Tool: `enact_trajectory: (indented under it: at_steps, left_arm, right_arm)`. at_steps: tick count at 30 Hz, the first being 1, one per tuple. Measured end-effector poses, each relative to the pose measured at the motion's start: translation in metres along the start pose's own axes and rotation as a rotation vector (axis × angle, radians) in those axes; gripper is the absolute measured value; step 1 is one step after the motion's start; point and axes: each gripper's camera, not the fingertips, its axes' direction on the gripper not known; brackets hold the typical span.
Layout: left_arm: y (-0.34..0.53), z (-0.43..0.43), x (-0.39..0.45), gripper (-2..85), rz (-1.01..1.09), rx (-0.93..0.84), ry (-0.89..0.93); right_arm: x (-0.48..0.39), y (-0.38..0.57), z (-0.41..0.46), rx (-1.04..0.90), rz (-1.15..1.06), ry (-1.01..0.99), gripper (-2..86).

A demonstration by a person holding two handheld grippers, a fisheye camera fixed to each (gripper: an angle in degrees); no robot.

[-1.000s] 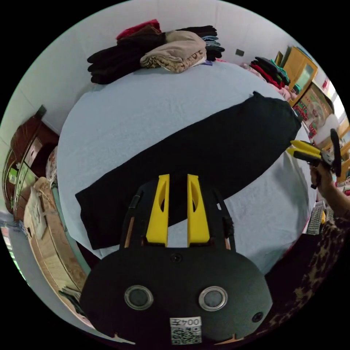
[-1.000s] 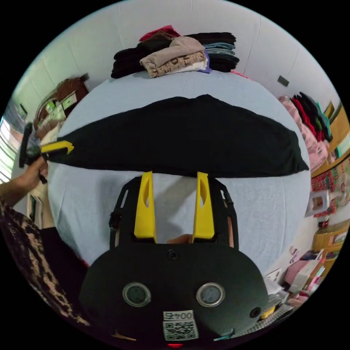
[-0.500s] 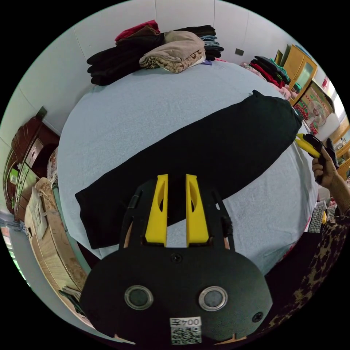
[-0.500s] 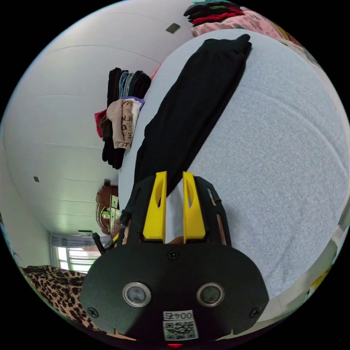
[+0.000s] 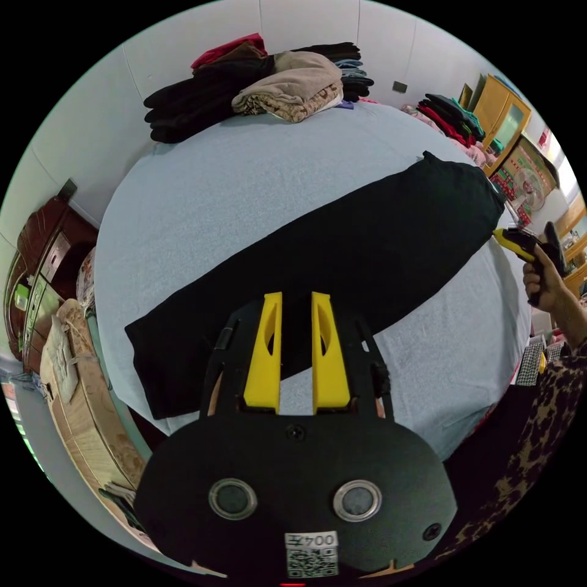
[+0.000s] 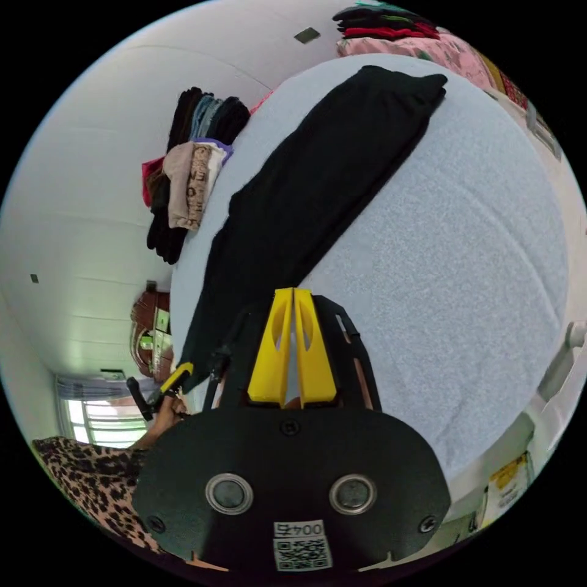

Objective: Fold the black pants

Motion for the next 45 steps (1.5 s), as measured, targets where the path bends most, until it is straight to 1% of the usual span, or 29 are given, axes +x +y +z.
enact_trajectory:
  at_steps: [4, 6, 8, 9, 11, 13, 15, 17, 19, 23, 27, 29, 37, 40, 45]
  left_arm:
    - [-0.007, -0.001, 0.0, 7.7, 0.002, 0.007, 0.001]
    - [-0.01, -0.001, 0.0, 7.7, 0.001, 0.009, 0.0]
    - [-0.013, -0.002, -0.001, 7.8, 0.007, 0.014, -0.005]
    - [-0.014, -0.002, -0.001, 7.8, 0.007, 0.014, -0.005]
    - [-0.019, -0.002, -0.004, 7.8, 0.007, 0.007, -0.004]
    - [-0.023, -0.002, -0.006, 7.8, 0.011, -0.002, -0.005]
    - [-0.028, -0.002, -0.008, 7.8, 0.014, -0.017, -0.009]
    - [-0.036, -0.002, -0.012, 7.9, 0.017, -0.05, -0.012]
    - [-0.042, -0.002, -0.016, 7.9, 0.017, -0.076, -0.012]
    - [-0.054, -0.001, -0.028, 7.9, 0.003, -0.127, -0.002]
    - [-0.064, 0.001, -0.039, 7.8, -0.007, -0.174, 0.0]
    - [-0.07, 0.001, -0.048, 7.8, -0.013, -0.198, 0.006]
    - [-0.076, 0.001, -0.08, 7.6, -0.031, -0.213, 0.008]
    - [-0.077, 0.0, -0.094, 7.6, -0.027, -0.214, 0.007]
    - [-0.075, -0.002, -0.12, 7.6, 0.017, -0.193, 0.016]
  right_arm:
    - [-0.003, -0.006, 0.002, -0.013, -0.05, 0.049, 2.0]
    - [-0.018, -0.009, 0.001, -0.014, -0.119, 0.096, 4.5]
    - [-0.051, -0.011, 0.005, -0.029, -0.272, 0.15, 7.5]
    - [-0.061, -0.012, 0.008, -0.04, -0.311, 0.162, 8.7]
    - [-0.099, -0.014, 0.025, -0.101, -0.446, 0.183, 11.4]
    - [-0.125, -0.015, 0.04, -0.141, -0.528, 0.185, 11.6]
    - [-0.147, -0.017, 0.059, -0.208, -0.575, 0.224, 11.1]
    - [-0.173, -0.02, 0.088, -0.341, -0.638, 0.288, 10.5]
    - [-0.188, -0.024, 0.109, -0.427, -0.661, 0.33, 10.4]
    - [-0.215, -0.039, 0.148, -0.568, -0.679, 0.456, 7.2]
    - [-0.234, -0.059, 0.168, -0.647, -0.659, 0.493, 5.0]
    - [-0.246, -0.071, 0.18, -0.682, -0.645, 0.528, 1.5]
    - [-0.28, -0.087, 0.207, -0.729, -0.661, 0.51, -0.8]
    - [-0.286, -0.097, 0.214, -0.701, -0.436, 0.497, -0.9]
    - [-0.31, -0.09, 0.225, -0.696, -0.505, 0.497, -1.1]
